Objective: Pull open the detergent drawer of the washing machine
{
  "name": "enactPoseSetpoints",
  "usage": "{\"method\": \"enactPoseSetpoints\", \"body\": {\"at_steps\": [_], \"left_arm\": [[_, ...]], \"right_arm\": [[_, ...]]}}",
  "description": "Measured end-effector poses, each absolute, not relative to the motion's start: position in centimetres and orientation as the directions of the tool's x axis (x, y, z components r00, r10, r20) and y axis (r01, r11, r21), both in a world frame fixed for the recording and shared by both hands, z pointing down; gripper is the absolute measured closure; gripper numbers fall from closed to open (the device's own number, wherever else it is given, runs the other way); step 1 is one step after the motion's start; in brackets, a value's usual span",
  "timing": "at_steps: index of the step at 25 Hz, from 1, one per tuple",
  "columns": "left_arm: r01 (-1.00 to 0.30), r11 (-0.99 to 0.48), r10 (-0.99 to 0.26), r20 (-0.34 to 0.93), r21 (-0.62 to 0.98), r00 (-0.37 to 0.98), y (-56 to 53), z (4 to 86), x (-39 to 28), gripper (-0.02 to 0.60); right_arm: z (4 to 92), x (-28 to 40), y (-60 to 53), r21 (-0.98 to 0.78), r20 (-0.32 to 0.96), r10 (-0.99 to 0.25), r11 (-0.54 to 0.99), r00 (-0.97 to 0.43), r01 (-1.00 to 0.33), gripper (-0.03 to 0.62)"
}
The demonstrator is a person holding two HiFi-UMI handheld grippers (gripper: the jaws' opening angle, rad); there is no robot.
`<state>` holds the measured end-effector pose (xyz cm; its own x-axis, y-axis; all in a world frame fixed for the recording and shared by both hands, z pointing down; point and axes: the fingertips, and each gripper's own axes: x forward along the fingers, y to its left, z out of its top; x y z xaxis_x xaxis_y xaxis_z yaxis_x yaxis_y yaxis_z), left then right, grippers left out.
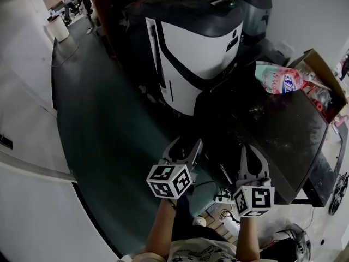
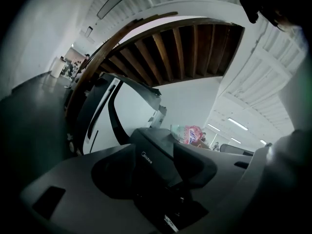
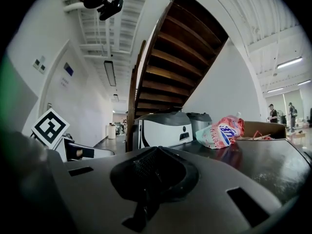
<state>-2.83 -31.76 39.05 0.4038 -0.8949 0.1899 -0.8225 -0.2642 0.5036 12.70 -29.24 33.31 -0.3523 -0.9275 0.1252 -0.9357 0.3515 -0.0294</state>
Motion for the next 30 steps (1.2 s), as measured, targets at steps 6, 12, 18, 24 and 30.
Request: {"method": "enactPoseSetpoints", "body": {"at_steps": [6, 12, 18, 24, 30], "left_arm": [[-0.699, -0.296, -0.845, 0.163, 0.651, 0.51, -35.0, 42.7, -1.9, 0.342], [-0.563, -0.28, -0.797, 0.138, 0.777, 0.587, -37.5, 46.1, -0.7, 0.341], [-0.402, -0.255, -0.756, 0.077, 0.88, 0.65, -39.2, 48.8, 0.8, 0.332], [-0.275, -0.226, -0.725, 0.028, 0.935, 0.689, -40.7, 50.8, 1.8, 0.322], [-0.211, -0.225, -0.699, -0.006, 0.951, 0.715, -41.4, 52.1, 2.4, 0.322]], "right_arm": [[35.2, 12.2, -31.3, -0.021, 0.138, -0.938, 0.317, -0.317, -0.948, 0.582], [37.3, 11.6, -32.6, -0.023, 0.173, -0.936, 0.306, -0.305, -0.952, 0.582], [39.3, 11.2, -33.6, -0.026, 0.186, -0.938, 0.292, -0.291, -0.956, 0.582], [40.7, 10.9, -34.6, -0.024, 0.201, -0.938, 0.282, -0.281, -0.959, 0.582], [41.6, 10.4, -35.1, -0.03, 0.217, -0.935, 0.281, -0.28, -0.959, 0.58]]}}
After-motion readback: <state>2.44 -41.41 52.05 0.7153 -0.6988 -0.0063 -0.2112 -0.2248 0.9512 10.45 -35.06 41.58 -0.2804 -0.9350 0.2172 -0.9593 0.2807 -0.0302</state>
